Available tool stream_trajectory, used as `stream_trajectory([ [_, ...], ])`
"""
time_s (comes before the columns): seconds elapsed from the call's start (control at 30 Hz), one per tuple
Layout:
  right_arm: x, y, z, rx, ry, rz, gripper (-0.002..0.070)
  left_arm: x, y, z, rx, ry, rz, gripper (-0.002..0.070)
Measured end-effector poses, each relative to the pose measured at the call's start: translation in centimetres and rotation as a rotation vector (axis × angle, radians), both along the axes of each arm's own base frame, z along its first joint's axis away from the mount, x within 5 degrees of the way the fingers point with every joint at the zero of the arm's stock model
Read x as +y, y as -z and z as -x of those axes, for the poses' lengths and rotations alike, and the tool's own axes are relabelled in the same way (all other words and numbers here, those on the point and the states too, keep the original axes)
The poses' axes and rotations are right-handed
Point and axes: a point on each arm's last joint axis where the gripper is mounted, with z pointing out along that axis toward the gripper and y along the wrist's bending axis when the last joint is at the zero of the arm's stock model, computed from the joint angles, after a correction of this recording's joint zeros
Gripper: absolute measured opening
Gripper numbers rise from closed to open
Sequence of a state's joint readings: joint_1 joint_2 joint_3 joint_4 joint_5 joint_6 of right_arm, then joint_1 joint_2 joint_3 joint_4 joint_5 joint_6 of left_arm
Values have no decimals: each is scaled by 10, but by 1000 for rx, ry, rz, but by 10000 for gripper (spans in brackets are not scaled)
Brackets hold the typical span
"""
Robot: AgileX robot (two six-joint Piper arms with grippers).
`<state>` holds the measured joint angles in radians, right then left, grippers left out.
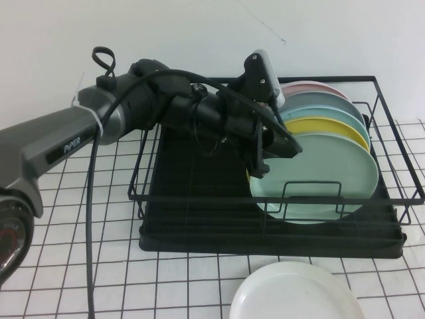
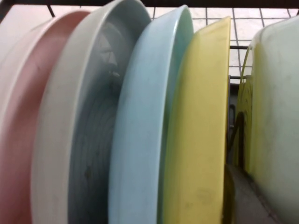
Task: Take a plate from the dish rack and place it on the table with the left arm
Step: Grasp the plate from the shelf, then place the plate from the table
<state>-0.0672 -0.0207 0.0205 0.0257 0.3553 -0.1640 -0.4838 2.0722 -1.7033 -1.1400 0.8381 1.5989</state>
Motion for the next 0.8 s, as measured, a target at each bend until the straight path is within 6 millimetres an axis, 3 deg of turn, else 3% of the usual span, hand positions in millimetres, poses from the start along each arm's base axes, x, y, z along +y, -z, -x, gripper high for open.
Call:
stream_trajectory([
  [0.17,0,0,0,0,0,0,-1,4,-21,6,-24,-20,5,123],
  [0.4,0,0,0,0,0,0,-1,14,-104,45,-159,-21,97,95],
  [0.57,0,0,0,0,0,2,-1,25,-145,75,-154,-15,138,80],
  [0.7,0,0,0,0,0,2,-1,37,-161,94,-16,-84,108,80],
  [0.8,0,0,0,0,0,2,-1,43,-160,105,175,-135,43,80],
])
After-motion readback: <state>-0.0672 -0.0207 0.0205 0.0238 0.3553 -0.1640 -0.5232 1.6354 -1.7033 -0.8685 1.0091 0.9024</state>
